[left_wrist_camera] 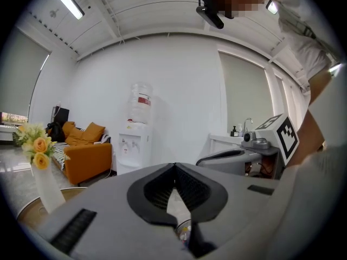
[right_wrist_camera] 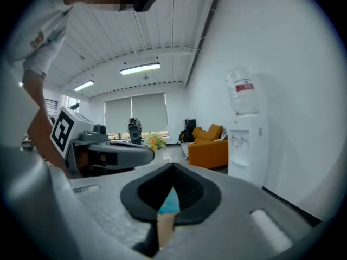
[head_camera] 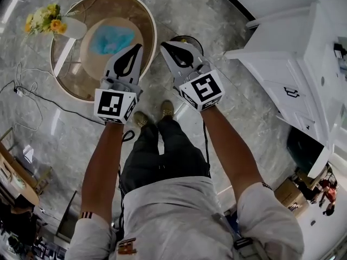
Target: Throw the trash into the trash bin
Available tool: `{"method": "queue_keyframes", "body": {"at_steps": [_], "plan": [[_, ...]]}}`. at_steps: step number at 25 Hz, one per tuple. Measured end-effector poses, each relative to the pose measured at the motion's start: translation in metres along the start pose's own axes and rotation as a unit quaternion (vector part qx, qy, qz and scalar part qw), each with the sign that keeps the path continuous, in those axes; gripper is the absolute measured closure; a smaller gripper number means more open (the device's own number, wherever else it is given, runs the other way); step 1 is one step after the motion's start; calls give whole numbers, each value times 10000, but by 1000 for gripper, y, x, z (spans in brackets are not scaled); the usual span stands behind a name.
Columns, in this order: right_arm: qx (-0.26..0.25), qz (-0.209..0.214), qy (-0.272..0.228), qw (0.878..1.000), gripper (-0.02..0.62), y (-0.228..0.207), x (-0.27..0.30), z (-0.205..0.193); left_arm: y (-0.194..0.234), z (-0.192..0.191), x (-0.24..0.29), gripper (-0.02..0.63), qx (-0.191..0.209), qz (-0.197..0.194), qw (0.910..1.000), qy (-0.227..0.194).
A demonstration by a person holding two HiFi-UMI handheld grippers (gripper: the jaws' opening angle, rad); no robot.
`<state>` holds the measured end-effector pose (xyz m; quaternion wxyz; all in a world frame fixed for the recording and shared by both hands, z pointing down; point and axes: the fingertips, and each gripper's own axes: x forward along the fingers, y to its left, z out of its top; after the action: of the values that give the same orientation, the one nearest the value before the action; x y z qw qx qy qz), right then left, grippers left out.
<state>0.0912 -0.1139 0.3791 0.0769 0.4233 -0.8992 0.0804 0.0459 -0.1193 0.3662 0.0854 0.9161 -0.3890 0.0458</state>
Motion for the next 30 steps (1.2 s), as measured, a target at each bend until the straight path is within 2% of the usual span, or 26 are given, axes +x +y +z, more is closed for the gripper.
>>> {"method": "queue_keyframes", "body": {"at_steps": [6,13,20,30], "plan": [[-235,639,41,9977,594,53,60,6,52,-14,-35,607,-40,447,9989,111],[-499,978,385,9932,594,89,115,-12,103,-30,-65,607,-48,750,9969,243],[-601,1001,713,9906,592,99,149,-35,134,-46,-72,607,-1,774,9963,375],[-752,1106,1394,9812,502,97,181,-89,149,-90,-68,607,83,580,9953,771]]}}
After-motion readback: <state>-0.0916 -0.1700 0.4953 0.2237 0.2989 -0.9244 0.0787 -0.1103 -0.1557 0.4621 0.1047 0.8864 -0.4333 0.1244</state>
